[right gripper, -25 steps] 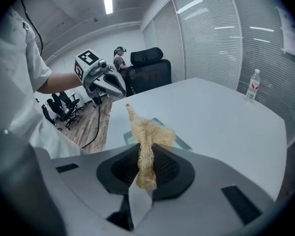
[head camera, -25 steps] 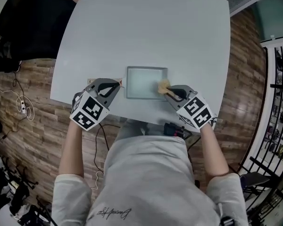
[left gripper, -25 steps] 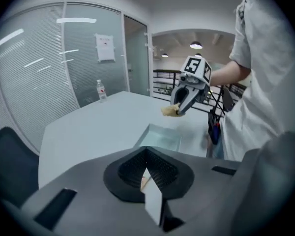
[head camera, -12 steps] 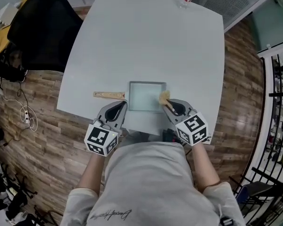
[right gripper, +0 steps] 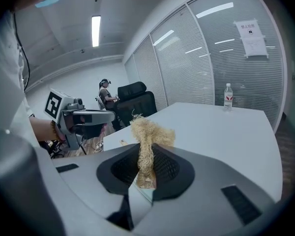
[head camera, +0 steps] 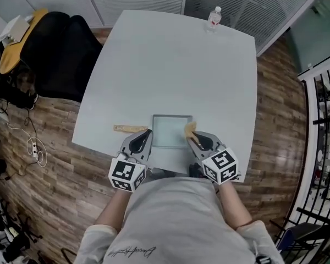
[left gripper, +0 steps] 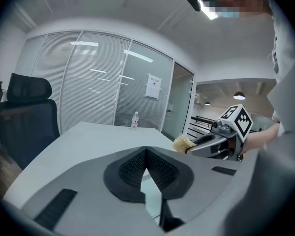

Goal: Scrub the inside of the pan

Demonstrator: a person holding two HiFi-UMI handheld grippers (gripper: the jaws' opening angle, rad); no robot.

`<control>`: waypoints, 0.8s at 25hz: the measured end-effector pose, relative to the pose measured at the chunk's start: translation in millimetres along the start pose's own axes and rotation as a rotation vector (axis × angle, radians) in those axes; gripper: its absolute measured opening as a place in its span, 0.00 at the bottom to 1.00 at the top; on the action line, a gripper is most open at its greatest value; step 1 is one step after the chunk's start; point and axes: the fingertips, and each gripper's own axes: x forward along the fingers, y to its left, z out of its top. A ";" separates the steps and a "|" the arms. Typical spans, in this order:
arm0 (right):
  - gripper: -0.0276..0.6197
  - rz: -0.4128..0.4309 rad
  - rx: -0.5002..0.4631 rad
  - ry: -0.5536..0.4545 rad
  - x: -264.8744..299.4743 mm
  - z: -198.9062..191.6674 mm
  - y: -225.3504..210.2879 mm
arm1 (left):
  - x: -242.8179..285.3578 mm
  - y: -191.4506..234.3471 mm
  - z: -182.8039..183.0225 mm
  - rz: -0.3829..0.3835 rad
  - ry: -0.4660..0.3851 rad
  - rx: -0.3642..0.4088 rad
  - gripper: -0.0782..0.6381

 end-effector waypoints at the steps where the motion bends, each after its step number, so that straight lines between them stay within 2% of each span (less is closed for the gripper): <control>1: 0.15 -0.001 0.004 -0.004 0.0 0.9 -1.4 | 2.4 -1.1 1.0 0.000 0.003 0.010 0.12; 7: 0.15 0.005 0.014 -0.023 1.8 6.0 -5.1 | 9.0 -1.6 4.3 0.004 0.008 0.017 0.12; 12: 0.15 0.013 -0.002 -0.006 3.2 3.7 -4.1 | 8.9 -4.9 2.8 0.004 0.028 0.060 0.12; 20: 0.15 0.035 -0.008 -0.010 3.9 5.2 -0.9 | 7.6 -4.3 3.5 0.012 0.040 0.062 0.12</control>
